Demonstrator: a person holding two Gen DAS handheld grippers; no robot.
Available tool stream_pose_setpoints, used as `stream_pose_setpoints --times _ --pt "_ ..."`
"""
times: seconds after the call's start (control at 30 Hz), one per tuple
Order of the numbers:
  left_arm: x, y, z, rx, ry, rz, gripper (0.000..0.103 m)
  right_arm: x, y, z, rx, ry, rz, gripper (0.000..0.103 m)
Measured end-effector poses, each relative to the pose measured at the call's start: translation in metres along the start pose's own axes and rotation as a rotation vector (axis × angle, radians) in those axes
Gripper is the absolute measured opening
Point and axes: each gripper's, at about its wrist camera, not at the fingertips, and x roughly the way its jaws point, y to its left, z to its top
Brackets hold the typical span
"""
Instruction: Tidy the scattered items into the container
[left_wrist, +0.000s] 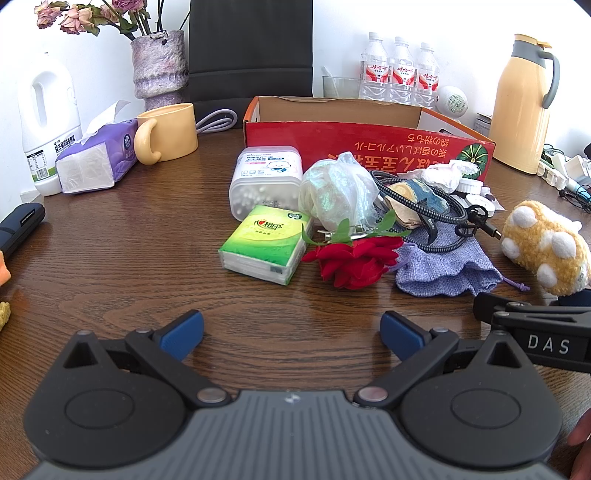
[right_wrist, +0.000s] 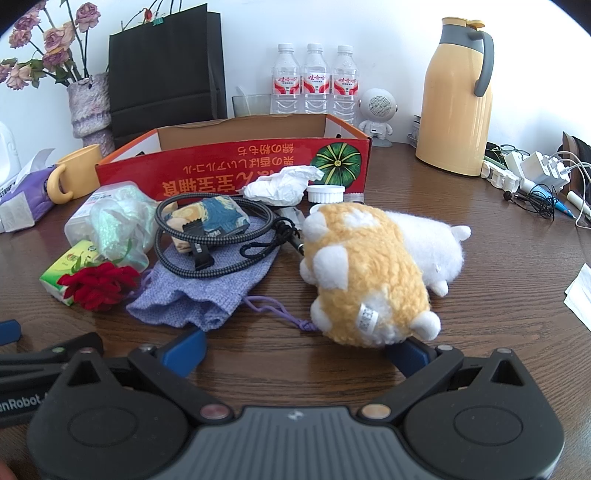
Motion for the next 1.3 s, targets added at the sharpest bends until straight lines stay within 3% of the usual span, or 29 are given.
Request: stream_pose_setpoints --times 1.3 --pt "0.0 -0.0003 0.0 -0.001 0.0 0.005 0.103 -0.0006 0.0013 -0.001 0.005 -0.001 -0.007 0.103"
